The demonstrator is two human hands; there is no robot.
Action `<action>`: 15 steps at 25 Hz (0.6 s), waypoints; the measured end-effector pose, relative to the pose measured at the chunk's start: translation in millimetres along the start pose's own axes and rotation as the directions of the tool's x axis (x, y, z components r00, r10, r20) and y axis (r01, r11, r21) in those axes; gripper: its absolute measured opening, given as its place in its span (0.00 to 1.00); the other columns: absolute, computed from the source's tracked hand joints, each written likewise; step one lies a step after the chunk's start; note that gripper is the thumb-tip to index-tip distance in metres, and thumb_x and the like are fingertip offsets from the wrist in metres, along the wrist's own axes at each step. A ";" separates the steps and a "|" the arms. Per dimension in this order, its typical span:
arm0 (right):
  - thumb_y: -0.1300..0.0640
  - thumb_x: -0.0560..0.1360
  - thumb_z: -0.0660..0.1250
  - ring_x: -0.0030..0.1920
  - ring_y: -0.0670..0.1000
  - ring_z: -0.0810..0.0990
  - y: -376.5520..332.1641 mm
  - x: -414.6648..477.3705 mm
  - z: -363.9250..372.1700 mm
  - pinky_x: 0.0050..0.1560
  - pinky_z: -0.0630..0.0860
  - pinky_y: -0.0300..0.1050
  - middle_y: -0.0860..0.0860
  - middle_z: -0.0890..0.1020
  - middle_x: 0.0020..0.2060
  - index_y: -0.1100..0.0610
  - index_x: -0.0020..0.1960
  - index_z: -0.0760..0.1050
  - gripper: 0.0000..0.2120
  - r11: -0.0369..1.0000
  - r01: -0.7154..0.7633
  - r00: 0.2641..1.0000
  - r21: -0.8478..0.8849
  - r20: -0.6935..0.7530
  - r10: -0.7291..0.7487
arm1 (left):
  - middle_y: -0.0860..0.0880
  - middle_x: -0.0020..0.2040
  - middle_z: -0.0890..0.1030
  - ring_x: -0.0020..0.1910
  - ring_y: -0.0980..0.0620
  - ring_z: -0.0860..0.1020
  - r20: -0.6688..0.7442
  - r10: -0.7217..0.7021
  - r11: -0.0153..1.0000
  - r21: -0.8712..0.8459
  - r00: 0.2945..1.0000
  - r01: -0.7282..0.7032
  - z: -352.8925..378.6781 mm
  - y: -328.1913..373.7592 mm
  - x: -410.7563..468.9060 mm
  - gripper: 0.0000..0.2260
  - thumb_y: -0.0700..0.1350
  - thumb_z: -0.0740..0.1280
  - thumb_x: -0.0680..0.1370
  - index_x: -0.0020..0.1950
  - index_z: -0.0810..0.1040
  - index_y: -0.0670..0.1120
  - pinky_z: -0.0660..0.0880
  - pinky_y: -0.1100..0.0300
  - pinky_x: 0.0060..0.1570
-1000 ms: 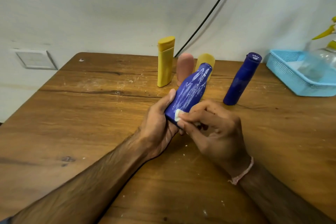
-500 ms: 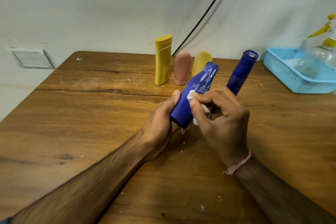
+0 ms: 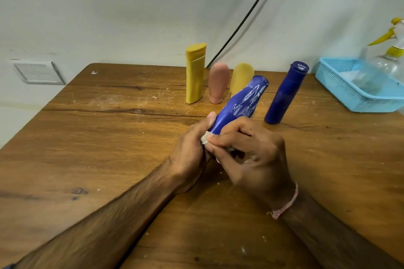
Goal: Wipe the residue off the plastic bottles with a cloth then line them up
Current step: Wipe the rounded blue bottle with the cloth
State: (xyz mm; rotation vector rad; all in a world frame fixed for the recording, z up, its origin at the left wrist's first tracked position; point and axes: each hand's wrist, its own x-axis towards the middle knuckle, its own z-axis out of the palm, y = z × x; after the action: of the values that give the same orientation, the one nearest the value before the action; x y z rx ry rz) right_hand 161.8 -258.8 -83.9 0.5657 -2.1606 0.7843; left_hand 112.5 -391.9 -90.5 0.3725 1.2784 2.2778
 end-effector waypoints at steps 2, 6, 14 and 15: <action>0.59 0.76 0.74 0.43 0.45 0.80 5.8 5.6 -0.2 0.43 0.79 0.37 0.53 0.83 0.44 0.61 0.49 0.84 0.05 0.993 -0.093 0.986 -0.068 -0.147 0.082 | 0.45 0.41 0.83 0.38 0.49 0.80 -0.012 0.033 0.989 0.142 0.999 -0.031 1.7 0.4 -0.9 0.20 0.55 0.58 0.82 0.46 0.86 0.46 0.73 0.53 0.39; 0.62 0.75 0.76 0.41 0.45 0.78 13.4 7.5 -10.9 0.42 0.78 0.36 0.54 0.82 0.42 0.63 0.46 0.83 0.04 0.991 -0.082 0.981 -0.103 -0.183 0.062 | 0.43 0.39 0.78 0.34 0.48 0.73 0.008 0.049 0.958 0.283 0.999 -0.049 2.3 2.1 -4.1 0.20 0.56 0.57 0.84 0.49 0.78 0.42 0.69 0.55 0.33; 0.63 0.75 0.76 0.39 0.44 0.76 26.9 15.6 -28.8 0.44 0.71 0.28 0.55 0.83 0.42 0.63 0.49 0.85 0.05 0.973 -0.158 0.949 -0.168 -0.297 0.103 | 0.48 0.36 0.82 0.32 0.52 0.76 0.016 0.014 0.909 0.416 1.000 -0.019 4.2 6.1 -7.9 0.21 0.58 0.55 0.81 0.53 0.77 0.42 0.70 0.60 0.31; 0.63 0.74 0.76 0.40 0.43 0.76 24.5 13.5 -27.7 0.45 0.72 0.28 0.55 0.83 0.41 0.64 0.49 0.85 0.05 0.983 -0.081 0.976 -0.166 -0.212 0.045 | 0.48 0.36 0.82 0.32 0.51 0.75 0.012 0.020 0.920 0.390 1.000 -0.023 4.9 6.2 -8.3 0.21 0.58 0.55 0.82 0.52 0.77 0.42 0.70 0.60 0.31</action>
State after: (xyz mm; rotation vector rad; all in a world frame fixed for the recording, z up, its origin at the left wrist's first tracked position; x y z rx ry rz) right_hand 152.6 -224.3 -67.5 0.3116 -2.0356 0.6493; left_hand 120.0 -395.6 -82.5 0.5345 1.7351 2.0252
